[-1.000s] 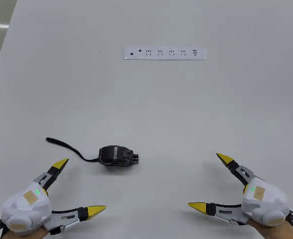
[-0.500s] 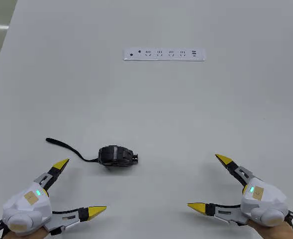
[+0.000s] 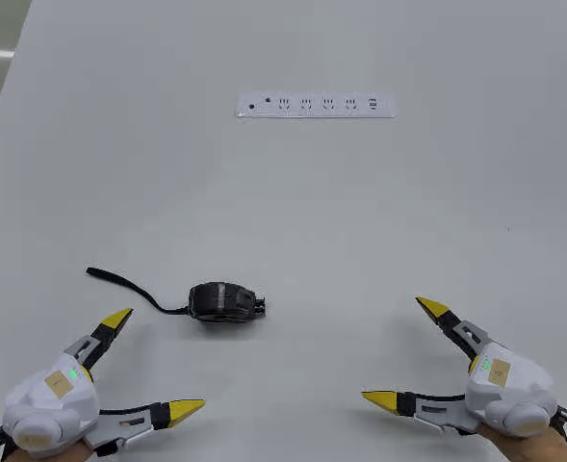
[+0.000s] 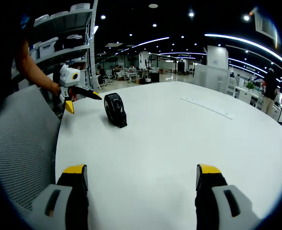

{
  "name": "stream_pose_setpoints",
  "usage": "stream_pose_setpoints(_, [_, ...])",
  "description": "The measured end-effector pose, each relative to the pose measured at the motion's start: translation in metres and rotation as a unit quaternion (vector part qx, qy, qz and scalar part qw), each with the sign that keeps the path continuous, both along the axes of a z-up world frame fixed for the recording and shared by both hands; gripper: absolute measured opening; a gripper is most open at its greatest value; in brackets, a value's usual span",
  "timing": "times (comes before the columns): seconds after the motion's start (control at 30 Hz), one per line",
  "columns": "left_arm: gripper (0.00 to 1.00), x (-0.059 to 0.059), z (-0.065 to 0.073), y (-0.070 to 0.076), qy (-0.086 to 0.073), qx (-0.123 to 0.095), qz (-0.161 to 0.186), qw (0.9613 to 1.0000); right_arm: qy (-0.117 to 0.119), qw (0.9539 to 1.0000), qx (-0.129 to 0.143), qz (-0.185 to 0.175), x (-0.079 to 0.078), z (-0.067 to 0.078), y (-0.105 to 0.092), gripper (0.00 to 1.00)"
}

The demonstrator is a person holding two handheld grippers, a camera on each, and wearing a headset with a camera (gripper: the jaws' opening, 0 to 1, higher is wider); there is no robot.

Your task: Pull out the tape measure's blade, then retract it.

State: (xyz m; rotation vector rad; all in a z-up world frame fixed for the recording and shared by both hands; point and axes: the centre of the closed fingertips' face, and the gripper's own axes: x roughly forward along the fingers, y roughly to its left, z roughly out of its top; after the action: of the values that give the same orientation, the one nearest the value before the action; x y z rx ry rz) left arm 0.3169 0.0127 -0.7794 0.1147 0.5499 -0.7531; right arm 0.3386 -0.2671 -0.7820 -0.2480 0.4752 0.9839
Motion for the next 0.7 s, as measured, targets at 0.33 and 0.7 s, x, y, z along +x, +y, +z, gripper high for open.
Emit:
stream_pose_setpoints(0.33, [1.00,0.0000,-0.0001,0.0002,0.000,-0.001,0.000,1.0000,0.002,1.0000,-0.003,0.001,0.0000,-0.0008,-0.0011,0.95])
stream_pose_setpoints(0.7, [1.00,0.0001,0.0031,-0.0009,-0.002,0.000,0.001,1.0000,0.000,1.0000,-0.003,0.001,-0.0002,-0.0004,-0.0012,0.95])
